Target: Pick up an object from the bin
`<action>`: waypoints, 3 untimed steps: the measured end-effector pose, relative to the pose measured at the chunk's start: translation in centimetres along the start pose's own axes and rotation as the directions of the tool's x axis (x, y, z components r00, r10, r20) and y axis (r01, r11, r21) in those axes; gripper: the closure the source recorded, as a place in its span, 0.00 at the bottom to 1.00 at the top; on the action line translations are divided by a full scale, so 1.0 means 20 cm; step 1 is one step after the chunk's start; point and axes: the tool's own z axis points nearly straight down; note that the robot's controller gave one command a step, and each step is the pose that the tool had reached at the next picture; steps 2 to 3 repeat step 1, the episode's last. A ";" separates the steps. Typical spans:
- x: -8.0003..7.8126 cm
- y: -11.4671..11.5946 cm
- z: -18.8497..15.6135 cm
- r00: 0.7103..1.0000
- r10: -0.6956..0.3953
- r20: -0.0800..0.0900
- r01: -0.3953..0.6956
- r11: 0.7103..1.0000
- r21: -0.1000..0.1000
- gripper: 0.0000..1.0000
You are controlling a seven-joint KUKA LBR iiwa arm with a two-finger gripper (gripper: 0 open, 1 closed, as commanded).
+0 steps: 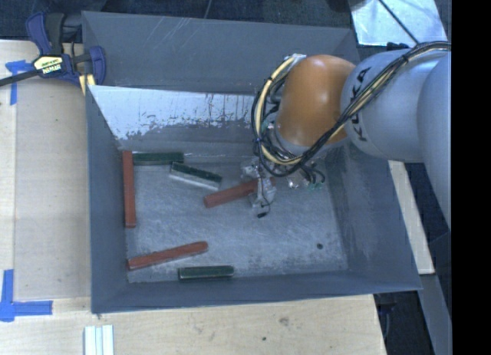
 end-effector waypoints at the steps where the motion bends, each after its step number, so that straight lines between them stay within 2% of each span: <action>1: -0.05 -0.02 -0.66 0.999 -0.040 0.002 0.040 0.999 0.001 1.00; 3: -0.05 -0.02 -0.66 0.999 -0.040 0.002 0.040 0.999 0.001 1.00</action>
Offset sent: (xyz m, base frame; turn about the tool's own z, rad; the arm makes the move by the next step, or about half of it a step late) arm 0.0000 0.0000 0.0000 0.0000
